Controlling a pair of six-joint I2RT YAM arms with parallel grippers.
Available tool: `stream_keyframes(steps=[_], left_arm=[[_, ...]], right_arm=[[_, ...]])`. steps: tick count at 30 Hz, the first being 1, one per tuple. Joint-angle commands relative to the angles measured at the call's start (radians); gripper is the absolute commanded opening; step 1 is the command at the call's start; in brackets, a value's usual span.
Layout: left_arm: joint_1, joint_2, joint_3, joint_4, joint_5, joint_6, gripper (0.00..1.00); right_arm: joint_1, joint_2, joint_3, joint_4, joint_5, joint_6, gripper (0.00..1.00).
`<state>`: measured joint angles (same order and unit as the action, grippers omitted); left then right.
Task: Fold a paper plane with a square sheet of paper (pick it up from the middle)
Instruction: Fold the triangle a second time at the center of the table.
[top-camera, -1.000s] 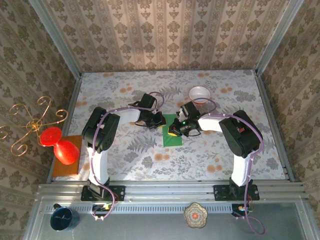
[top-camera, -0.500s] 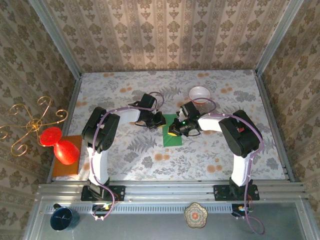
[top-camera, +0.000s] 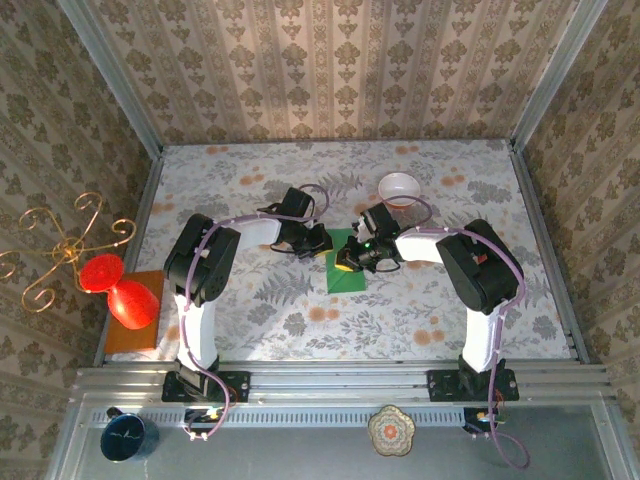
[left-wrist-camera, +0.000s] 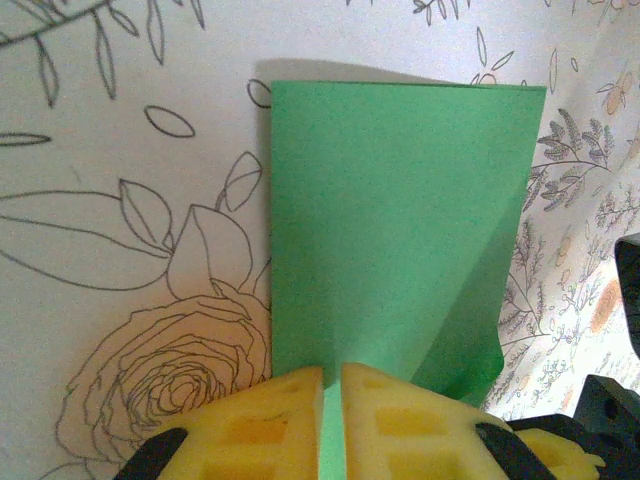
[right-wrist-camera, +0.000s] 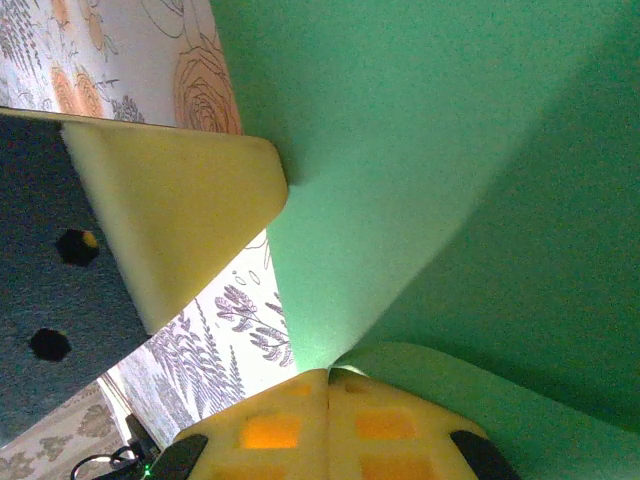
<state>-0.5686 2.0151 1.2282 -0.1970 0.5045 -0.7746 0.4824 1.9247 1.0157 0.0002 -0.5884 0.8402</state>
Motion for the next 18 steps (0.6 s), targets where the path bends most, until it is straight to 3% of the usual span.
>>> stream_keyframes(steps=[1,18], left_arm=[[-0.007,0.024,-0.022,-0.037,0.002,-0.009,0.16],[-0.006,0.023,-0.022,-0.038,0.002,-0.009,0.16]], right_arm=[[0.004,0.017,0.014,-0.01,-0.002,-0.007,0.07],[0.002,0.02,0.017,-0.033,0.016,-0.019,0.07]])
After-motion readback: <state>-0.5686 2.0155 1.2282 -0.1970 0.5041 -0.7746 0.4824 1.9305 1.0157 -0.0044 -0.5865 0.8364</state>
